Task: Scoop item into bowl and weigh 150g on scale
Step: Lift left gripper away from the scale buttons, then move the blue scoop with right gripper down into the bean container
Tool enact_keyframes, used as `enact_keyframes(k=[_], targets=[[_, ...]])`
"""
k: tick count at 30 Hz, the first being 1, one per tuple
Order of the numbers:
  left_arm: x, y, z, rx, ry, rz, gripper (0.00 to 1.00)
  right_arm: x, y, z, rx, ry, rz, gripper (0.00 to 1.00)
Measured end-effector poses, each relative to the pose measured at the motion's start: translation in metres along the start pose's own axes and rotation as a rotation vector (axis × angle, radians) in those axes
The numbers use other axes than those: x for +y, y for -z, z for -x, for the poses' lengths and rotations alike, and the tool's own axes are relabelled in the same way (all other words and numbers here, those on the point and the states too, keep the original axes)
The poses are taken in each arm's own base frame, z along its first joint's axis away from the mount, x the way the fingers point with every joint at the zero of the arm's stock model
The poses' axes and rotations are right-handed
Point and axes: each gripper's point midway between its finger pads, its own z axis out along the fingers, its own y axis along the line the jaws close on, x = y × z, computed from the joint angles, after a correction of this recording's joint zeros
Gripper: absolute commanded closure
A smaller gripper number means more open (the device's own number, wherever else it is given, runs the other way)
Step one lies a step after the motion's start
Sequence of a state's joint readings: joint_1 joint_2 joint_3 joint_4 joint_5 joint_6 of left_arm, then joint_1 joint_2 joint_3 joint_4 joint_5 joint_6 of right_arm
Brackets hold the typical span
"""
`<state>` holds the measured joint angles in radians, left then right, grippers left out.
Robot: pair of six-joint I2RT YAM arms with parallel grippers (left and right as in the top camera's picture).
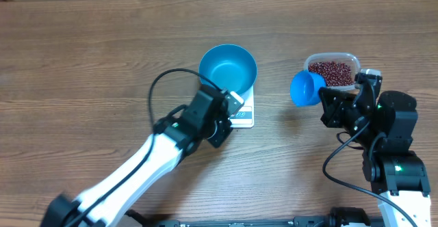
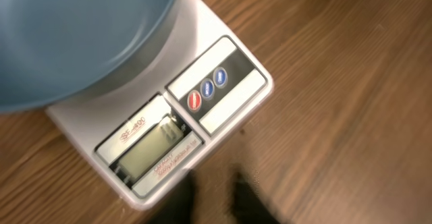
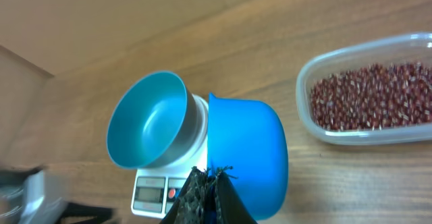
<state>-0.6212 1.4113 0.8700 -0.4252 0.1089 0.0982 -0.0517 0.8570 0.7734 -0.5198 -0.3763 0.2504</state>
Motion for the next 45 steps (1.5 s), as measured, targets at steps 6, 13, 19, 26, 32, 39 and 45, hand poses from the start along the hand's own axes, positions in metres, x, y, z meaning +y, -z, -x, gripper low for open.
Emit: enact_keyframes(k=[6, 13, 19, 26, 32, 39, 45], targets=[[-0.008, 0.059, 0.0, -0.059, -0.014, -0.001, 0.0, 0.003, 0.0, 0.01, -0.041, 0.003, 0.014, 0.96], [0.005, 0.09, 0.006, -0.135, -0.024, 0.098, 0.0, 0.005, -0.002, 0.017, -0.061, -0.004, 0.022, 0.96], [0.012, 0.091, 0.005, -0.13, -0.024, 0.137, 0.01, 0.006, -0.009, 0.031, -0.03, -0.02, 0.01, 0.96], [0.013, 0.091, 0.005, -0.128, -0.023, 0.144, 0.0, 0.015, -0.005, 0.053, -0.033, -0.008, 0.01, 0.96], [0.013, 0.091, 0.005, -0.128, -0.024, 0.144, 0.0, 0.014, -0.005, 0.051, -0.025, -0.006, 0.008, 0.96], [0.013, 0.091, 0.005, -0.127, -0.036, 0.145, 0.0, 0.014, -0.005, 0.051, -0.024, -0.007, 0.008, 0.96], [0.014, 0.091, 0.01, -0.14, -0.099, 0.156, 0.0, 0.014, -0.005, 0.051, -0.025, -0.006, 0.008, 0.96]])
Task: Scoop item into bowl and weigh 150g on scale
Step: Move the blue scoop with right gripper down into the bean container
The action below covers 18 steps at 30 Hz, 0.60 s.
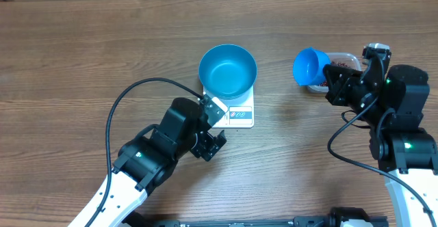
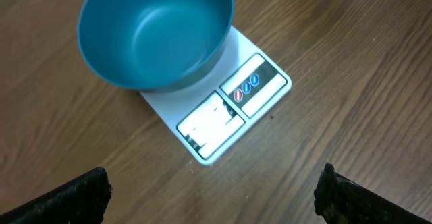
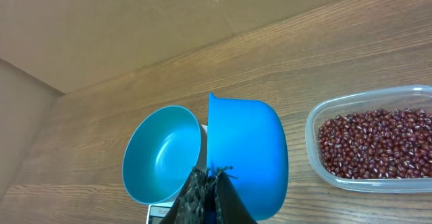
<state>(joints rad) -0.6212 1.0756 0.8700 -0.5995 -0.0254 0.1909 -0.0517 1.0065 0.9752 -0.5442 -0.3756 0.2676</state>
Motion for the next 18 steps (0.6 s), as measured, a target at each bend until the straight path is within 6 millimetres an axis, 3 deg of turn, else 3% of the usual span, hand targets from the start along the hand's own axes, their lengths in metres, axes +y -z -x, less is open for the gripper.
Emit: enact_keyframes(k=[4, 18], targets=[[0.003, 0.0, 0.013, -0.053, -0.014, 0.013, 0.0, 0.0, 0.0, 0.0, 0.0, 0.0, 0.0, 0.96], [0.003, 0.0, 0.013, -0.052, -0.022, 0.013, 0.01, -0.001, 0.0, 0.0, 0.001, 0.0, -0.003, 0.96]])
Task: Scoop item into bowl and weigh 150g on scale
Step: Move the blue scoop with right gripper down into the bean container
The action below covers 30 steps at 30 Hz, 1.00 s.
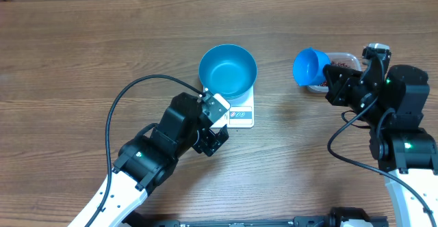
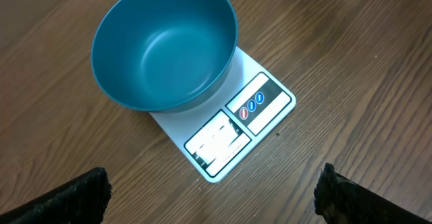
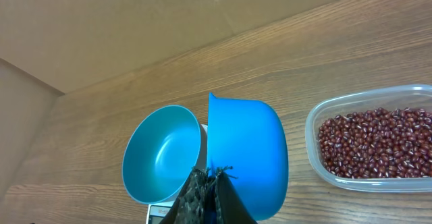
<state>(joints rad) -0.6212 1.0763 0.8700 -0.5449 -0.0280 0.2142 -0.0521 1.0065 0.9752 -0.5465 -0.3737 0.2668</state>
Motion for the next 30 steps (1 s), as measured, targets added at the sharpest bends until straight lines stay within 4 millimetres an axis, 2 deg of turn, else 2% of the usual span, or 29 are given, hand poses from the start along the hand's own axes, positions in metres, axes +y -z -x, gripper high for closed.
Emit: enact_keyframes(k=[7, 13, 19, 26, 30], targets=[[0.0, 0.0, 0.0, 0.001, 0.0, 0.0, 0.01, -0.009, 0.001, -0.004, 0.022, 0.006, -0.051, 0.96], [0.0, 0.0, 0.002, -0.007, 0.035, 0.001, 0.0, -0.017, 0.008, 0.011, 0.028, 0.003, -0.114, 0.96], [0.003, 0.0, 0.014, -0.056, 0.094, 0.01, 0.0, -0.027, 0.012, 0.021, 0.017, -0.006, -0.152, 0.96], [0.003, 0.0, 0.015, -0.061, 0.117, 0.01, 0.0, -0.046, 0.013, 0.014, 0.052, -0.028, -0.204, 0.96], [0.003, 0.0, 0.014, -0.058, 0.121, 0.009, 0.01, -0.047, 0.013, 0.014, 0.057, 0.002, -0.206, 0.96]])
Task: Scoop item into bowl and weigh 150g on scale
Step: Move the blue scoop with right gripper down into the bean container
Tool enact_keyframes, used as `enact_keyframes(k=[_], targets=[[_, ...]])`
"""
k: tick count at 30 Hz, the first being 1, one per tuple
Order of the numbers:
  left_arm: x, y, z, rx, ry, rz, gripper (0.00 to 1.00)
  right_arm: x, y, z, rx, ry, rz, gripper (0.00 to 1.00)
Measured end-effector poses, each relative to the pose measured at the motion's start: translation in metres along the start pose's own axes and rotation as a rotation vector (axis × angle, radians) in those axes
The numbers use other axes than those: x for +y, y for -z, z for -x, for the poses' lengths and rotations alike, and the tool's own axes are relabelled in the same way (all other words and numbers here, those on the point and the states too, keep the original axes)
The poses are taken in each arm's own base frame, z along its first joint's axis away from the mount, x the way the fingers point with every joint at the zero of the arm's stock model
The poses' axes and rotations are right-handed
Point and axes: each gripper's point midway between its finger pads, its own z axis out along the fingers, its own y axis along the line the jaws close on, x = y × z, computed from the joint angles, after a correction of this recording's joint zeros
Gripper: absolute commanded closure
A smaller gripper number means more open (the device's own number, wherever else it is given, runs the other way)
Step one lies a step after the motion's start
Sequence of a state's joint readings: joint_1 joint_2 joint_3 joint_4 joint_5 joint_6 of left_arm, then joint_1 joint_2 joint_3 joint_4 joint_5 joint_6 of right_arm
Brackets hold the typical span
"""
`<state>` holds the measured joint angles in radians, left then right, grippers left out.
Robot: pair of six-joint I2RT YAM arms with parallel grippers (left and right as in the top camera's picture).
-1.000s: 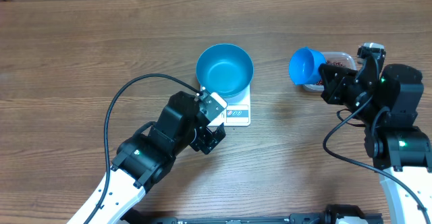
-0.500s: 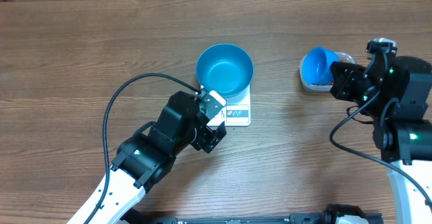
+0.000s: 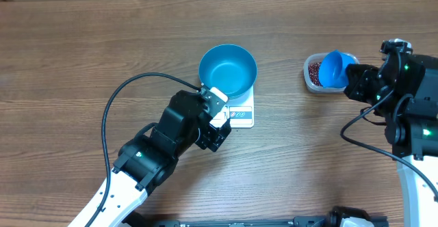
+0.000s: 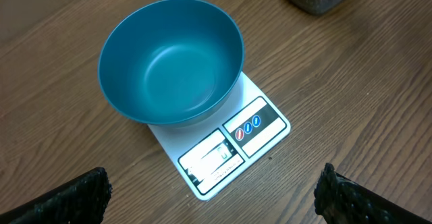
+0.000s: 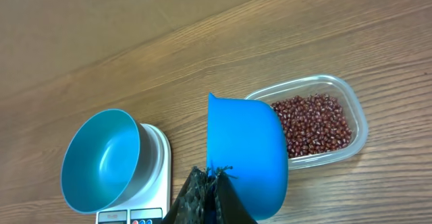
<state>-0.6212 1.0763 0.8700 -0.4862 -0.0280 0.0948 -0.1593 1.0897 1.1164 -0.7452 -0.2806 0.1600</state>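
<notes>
An empty teal bowl (image 3: 228, 70) (image 4: 170, 61) (image 5: 100, 158) stands on a small white scale (image 3: 241, 115) (image 4: 233, 140) whose display is lit. My left gripper (image 3: 217, 137) (image 4: 214, 200) hovers open just in front of the scale, fingers spread wide. A clear tub of red beans (image 3: 314, 74) (image 5: 317, 124) sits to the right. My right gripper (image 3: 356, 83) (image 5: 211, 187) is shut on the handle of a bright blue scoop (image 3: 332, 69) (image 5: 246, 153), held above the tub's near edge.
The wooden table (image 3: 82, 56) runs wide to the left and along the front. A black cable (image 3: 120, 97) loops from the left arm over the table left of the scale.
My right gripper has carried the blue scoop to the right, from beside the tub to over it. The left gripper stays open by the scale, shifted slightly.
At first my left gripper was low at the scale's front edge near its buttons, and the right held the scoop left of the tub. The left then stood back and open, with the display lit. The right raised the scoop, and now holds it above the beans.
</notes>
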Motion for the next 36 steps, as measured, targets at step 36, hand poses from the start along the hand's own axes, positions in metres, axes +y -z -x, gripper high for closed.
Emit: enact_keyframes(k=[36], targets=[[-0.001, 0.0, -0.005, 0.022, 0.014, -0.002, 0.0, -0.084, -0.101, 0.016, 0.393, 0.296, -0.357, 0.96]])
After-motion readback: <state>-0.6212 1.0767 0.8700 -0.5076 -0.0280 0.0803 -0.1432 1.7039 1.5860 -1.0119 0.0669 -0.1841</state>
